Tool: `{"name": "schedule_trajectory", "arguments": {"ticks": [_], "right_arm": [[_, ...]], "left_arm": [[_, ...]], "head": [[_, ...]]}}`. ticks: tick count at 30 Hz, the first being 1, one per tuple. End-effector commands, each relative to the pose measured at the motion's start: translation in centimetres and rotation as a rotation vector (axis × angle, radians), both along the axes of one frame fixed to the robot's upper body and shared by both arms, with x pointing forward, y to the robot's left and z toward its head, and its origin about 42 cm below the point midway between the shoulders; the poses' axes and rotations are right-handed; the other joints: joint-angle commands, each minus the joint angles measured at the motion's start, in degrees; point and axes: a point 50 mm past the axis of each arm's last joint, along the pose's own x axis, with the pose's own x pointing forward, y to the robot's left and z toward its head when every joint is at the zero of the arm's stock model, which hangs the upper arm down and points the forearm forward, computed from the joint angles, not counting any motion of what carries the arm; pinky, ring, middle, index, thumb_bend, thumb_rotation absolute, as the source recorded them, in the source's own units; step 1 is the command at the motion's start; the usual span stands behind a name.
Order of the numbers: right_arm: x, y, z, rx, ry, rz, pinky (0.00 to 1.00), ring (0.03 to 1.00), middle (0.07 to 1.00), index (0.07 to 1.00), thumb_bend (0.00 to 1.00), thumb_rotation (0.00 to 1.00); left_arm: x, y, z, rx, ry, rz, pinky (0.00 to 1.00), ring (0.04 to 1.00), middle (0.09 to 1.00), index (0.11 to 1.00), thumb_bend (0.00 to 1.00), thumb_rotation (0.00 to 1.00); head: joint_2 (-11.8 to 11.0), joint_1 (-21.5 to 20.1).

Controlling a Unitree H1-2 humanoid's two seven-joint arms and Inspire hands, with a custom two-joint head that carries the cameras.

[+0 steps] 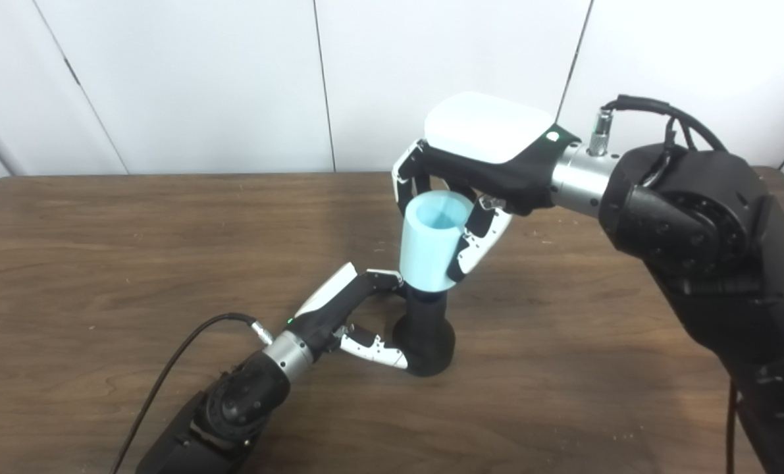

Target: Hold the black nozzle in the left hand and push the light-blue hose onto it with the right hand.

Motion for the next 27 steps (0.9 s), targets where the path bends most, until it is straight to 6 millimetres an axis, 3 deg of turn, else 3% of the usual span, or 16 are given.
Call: {"name": "schedule_trajectory", "arguments": {"ticks": [1, 5, 7, 12, 15, 24, 27], "right_arm": [[0.1, -0.3, 1.5, 0.038, -0.074, 0.001, 0.14, 0.224, 0.472, 0.482, 0.53, 0.00], [0.1, -0.3, 1.2, 0.046, -0.076, 0.008, 0.14, 0.221, 0.472, 0.482, 0.53, 0.00], [0.1, -0.2, 1.0, 0.045, -0.076, 0.009, 0.15, 0.226, 0.411, 0.502, 0.52, 0.00], [0.3, -0.1, 0.8, 0.039, -0.070, 0.012, 0.15, 0.230, 0.392, 0.506, 0.52, 0.00], [0.4, 0.0, 0.8, 0.035, -0.068, 0.013, 0.15, 0.228, 0.463, 0.484, 0.53, 0.00], [0.4, 0.0, 0.5, 0.020, -0.062, 0.007, 0.15, 0.226, 0.472, 0.481, 0.53, 0.00], [0.3, 0.2, 0.0, 0.005, -0.051, 0.005, 0.17, 0.240, 0.401, 0.503, 0.52, 0.00]], "left_arm": [[-0.8, 1.6, -2.7, 0.115, 0.115, 0.018, 0.83, 0.733, 0.598, 0.481, 0.51, 0.08], [-0.6, 1.7, -2.5, 0.118, 0.114, 0.016, 0.85, 0.734, 0.602, 0.481, 0.51, 0.08], [-0.6, 1.6, -2.4, 0.120, 0.116, 0.015, 0.87, 0.735, 0.604, 0.481, 0.51, 0.08], [-0.6, 1.7, -2.1, 0.125, 0.117, 0.015, 0.87, 0.737, 0.614, 0.482, 0.51, 0.08], [-0.5, 1.7, -2.0, 0.128, 0.118, 0.016, 0.88, 0.734, 0.614, 0.482, 0.51, 0.08], [-0.5, 1.6, -2.1, 0.126, 0.120, 0.018, 0.87, 0.729, 0.614, 0.483, 0.51, 0.08], [-0.5, 1.5, -2.0, 0.127, 0.118, 0.018, 0.88, 0.732, 0.614, 0.483, 0.51, 0.08]], "head": [[0.07, 0.00], [0.03, 0.05], [0.02, 0.05], [-0.01, -0.03], [-0.02, -0.04], [0.01, 0.10], [-0.01, 0.10]]}}
